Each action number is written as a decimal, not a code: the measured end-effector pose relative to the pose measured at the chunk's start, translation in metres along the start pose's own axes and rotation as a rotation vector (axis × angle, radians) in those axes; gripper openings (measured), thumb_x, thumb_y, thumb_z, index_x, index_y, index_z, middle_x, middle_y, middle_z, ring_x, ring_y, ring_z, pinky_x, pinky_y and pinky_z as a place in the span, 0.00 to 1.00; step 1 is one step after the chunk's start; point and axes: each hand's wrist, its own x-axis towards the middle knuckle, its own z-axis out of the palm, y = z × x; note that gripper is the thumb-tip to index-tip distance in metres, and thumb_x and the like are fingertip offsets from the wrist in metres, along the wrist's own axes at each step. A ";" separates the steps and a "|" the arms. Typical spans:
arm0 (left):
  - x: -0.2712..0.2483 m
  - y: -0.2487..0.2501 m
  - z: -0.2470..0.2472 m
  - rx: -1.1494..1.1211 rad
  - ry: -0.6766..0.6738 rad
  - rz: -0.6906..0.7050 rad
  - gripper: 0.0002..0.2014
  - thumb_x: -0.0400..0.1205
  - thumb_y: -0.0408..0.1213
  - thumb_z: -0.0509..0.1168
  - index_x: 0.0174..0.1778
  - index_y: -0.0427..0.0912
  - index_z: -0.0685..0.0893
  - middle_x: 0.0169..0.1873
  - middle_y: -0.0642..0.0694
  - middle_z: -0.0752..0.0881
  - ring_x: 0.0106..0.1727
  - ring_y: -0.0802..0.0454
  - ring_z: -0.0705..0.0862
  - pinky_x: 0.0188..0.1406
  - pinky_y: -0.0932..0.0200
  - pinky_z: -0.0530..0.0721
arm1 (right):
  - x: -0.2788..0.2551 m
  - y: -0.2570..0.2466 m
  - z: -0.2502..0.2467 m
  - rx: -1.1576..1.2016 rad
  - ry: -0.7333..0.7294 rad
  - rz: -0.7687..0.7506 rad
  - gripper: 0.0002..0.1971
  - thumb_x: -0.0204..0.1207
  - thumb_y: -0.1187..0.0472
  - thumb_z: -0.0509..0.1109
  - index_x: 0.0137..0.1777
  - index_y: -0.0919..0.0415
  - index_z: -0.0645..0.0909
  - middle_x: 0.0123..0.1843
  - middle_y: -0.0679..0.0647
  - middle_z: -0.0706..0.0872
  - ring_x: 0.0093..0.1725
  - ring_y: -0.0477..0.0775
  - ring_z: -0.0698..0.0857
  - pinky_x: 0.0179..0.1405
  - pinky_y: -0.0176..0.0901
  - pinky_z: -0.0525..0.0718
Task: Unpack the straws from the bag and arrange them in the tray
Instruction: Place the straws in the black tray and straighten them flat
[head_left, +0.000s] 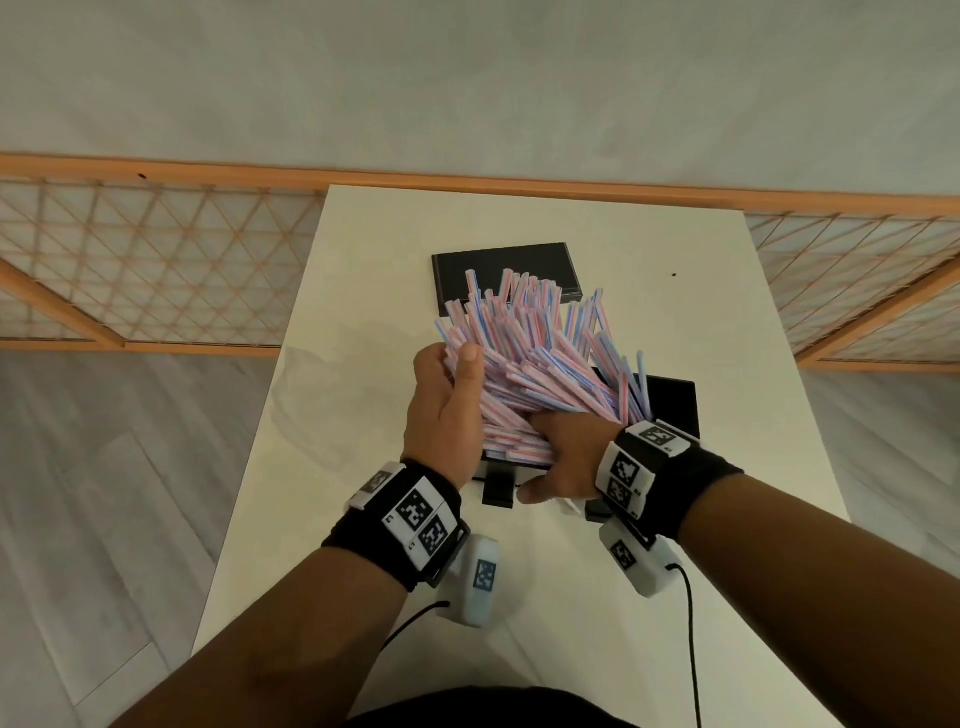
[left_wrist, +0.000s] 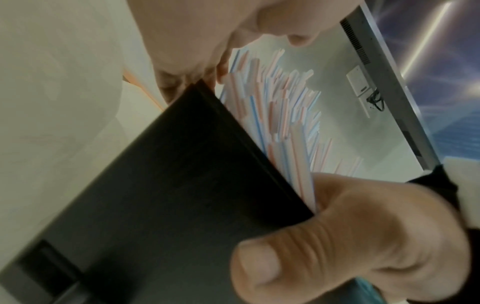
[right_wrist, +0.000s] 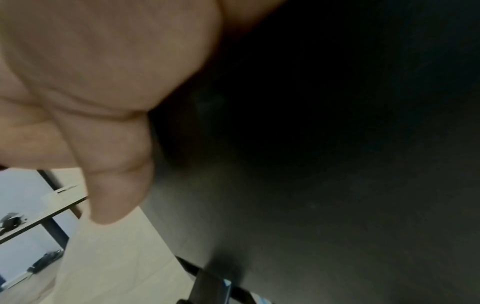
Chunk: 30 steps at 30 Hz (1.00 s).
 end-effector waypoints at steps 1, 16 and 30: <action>0.001 0.001 0.000 -0.013 0.002 -0.013 0.30 0.83 0.65 0.51 0.66 0.42 0.73 0.42 0.59 0.78 0.40 0.64 0.77 0.44 0.60 0.74 | 0.001 0.000 -0.002 0.023 -0.015 0.007 0.42 0.64 0.39 0.80 0.77 0.48 0.71 0.71 0.48 0.81 0.72 0.56 0.78 0.71 0.47 0.75; 0.003 0.017 0.003 -0.149 0.080 -0.042 0.35 0.67 0.67 0.73 0.62 0.49 0.78 0.54 0.53 0.89 0.56 0.52 0.90 0.63 0.37 0.86 | 0.006 0.000 -0.009 0.150 -0.050 0.003 0.37 0.51 0.39 0.84 0.63 0.44 0.82 0.55 0.42 0.88 0.55 0.49 0.86 0.62 0.50 0.83; 0.012 0.025 -0.009 0.099 0.037 0.078 0.38 0.82 0.62 0.57 0.87 0.47 0.62 0.80 0.45 0.75 0.77 0.55 0.77 0.75 0.59 0.73 | -0.006 -0.008 -0.010 0.154 0.061 -0.030 0.27 0.59 0.30 0.80 0.53 0.41 0.81 0.45 0.36 0.80 0.55 0.50 0.82 0.55 0.39 0.75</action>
